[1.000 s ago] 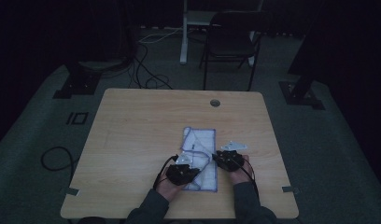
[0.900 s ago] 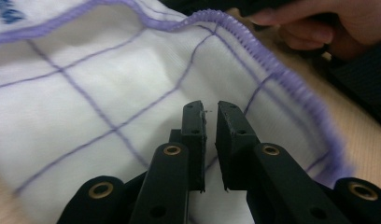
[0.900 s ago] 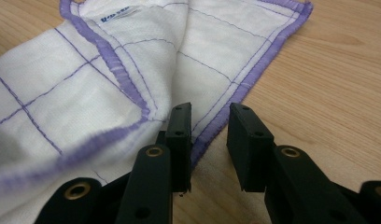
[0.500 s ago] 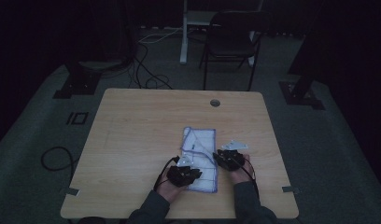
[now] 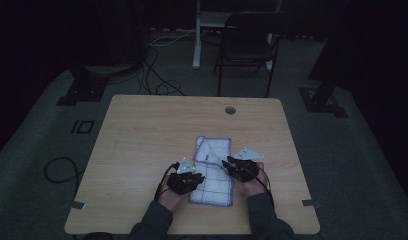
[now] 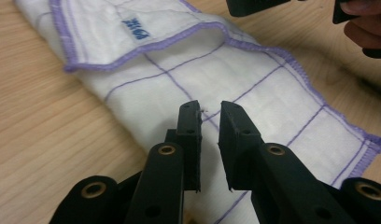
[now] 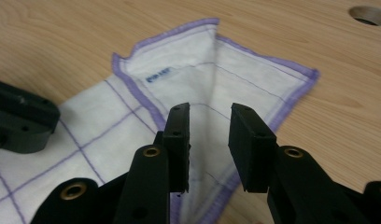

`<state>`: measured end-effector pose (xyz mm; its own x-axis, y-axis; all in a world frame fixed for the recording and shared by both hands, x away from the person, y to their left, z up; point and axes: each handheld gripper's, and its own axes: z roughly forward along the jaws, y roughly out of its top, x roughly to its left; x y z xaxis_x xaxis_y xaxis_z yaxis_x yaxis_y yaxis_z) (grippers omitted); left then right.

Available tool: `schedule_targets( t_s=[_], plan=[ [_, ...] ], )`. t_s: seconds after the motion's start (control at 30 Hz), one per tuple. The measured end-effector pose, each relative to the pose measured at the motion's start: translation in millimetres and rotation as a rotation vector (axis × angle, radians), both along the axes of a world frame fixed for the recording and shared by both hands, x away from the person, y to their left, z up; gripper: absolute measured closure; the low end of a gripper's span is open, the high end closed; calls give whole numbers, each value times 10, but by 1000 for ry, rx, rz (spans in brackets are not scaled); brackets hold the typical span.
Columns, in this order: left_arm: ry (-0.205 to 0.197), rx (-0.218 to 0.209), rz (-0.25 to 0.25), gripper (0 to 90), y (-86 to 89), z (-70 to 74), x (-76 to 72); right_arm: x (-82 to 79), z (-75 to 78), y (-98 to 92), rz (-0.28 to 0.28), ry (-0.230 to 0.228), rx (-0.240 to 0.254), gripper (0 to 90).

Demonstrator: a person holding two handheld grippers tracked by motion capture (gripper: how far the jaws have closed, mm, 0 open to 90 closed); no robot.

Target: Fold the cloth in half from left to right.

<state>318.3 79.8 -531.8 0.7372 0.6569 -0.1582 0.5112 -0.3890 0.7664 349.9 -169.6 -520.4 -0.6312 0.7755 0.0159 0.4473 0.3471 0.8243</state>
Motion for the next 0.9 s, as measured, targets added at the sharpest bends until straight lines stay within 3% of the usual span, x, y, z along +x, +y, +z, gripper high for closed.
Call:
schedule_targets(
  t_s=[0.2, 0.53, 0.87, 0.9],
  plan=[
    [-14, 27, 24, 786, 90, -19, 7, -18, -18, 142, 59, -8, -23, 646],
    [-14, 37, 64, 778, 154, -90, 84, 47, -8, 457, 141, -31, -57, 613],
    [-7, 60, 56, 865, 150, -113, 88, 220, -56, 777, 203, -41, -188, 618],
    [-6, 60, 56, 867, 148, -113, 87, 248, -71, 825, 206, -47, -227, 691]
  ],
)
